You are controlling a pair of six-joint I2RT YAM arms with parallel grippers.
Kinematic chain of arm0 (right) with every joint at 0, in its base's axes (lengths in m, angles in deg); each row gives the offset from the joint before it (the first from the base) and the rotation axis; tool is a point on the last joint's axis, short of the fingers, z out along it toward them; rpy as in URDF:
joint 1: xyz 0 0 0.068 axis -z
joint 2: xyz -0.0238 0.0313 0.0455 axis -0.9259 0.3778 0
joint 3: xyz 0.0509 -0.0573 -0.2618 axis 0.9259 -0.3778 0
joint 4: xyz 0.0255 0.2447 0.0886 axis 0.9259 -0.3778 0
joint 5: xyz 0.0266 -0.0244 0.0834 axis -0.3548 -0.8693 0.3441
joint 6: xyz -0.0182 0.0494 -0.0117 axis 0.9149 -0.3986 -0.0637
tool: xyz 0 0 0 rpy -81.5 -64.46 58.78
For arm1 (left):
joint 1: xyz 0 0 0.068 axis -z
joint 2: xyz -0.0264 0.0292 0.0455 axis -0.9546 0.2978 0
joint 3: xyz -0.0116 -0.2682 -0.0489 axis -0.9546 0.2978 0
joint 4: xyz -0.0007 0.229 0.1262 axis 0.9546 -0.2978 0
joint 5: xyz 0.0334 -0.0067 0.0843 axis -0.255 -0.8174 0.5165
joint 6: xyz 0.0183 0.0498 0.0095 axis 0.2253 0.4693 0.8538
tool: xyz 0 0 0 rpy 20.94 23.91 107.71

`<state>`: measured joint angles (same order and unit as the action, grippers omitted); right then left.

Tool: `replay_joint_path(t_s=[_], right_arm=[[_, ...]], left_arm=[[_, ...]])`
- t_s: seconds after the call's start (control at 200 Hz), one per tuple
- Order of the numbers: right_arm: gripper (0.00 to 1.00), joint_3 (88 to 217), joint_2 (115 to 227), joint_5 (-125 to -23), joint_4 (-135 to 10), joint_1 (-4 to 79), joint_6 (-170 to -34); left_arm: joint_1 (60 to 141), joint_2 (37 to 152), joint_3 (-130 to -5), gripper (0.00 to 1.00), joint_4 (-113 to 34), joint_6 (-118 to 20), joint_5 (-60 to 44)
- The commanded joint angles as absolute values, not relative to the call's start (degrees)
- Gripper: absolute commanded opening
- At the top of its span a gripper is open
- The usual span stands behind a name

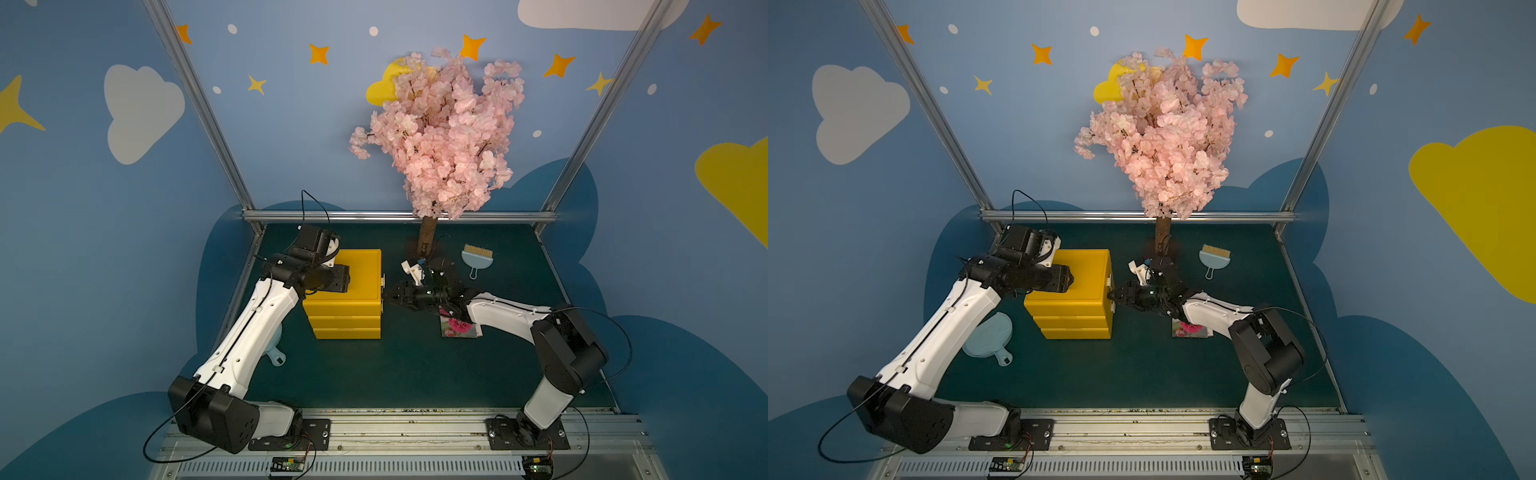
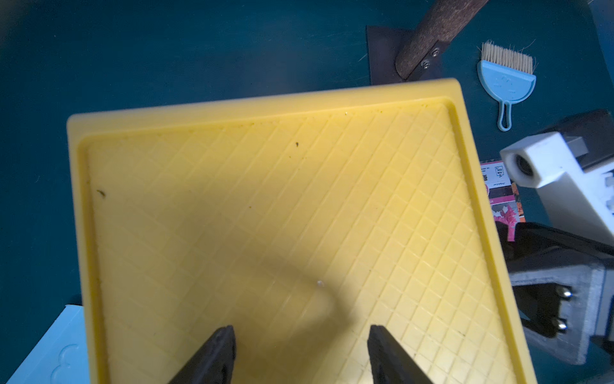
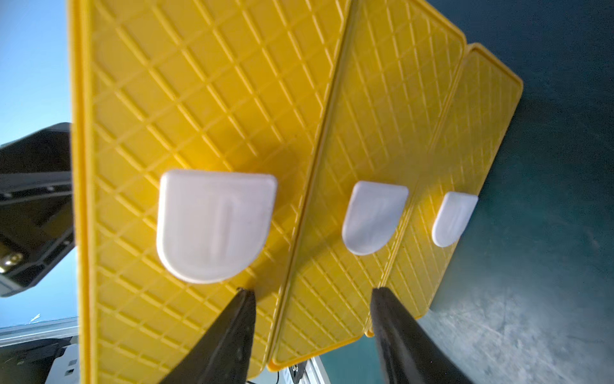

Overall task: Take the seed bags out of the drawer
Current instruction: Open the drawer in the storage box.

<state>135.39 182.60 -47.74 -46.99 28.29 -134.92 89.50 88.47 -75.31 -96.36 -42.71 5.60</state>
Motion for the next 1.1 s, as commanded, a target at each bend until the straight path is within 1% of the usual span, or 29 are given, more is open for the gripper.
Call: replay_joint_path(t_s=[0.0,0.275,0.541,0.751,1.091], right_arm=[[0.60,137.50,184.69,-46.31,-45.08,27.07,-135.36],[0.60,136.42,184.18,-46.97,-44.68,27.37,-135.37],[0.57,132.07,182.48,-47.39,-42.20,30.32,-137.27],[0.56,131.78,185.03,-45.29,-36.45,31.68,-140.80],[0.56,133.99,191.11,-43.32,-26.74,31.67,-147.55]], left_arm=[[89.55,87.52,-76.14,0.68,-102.00,-43.88,5.26],[89.44,86.62,-75.99,0.69,-103.05,-43.40,6.52],[89.38,87.07,-72.94,0.66,-101.64,-43.53,6.28],[89.32,86.97,-72.10,0.66,-101.36,-43.62,6.35],[89.15,86.79,-71.92,0.66,-101.71,-43.57,6.61]])
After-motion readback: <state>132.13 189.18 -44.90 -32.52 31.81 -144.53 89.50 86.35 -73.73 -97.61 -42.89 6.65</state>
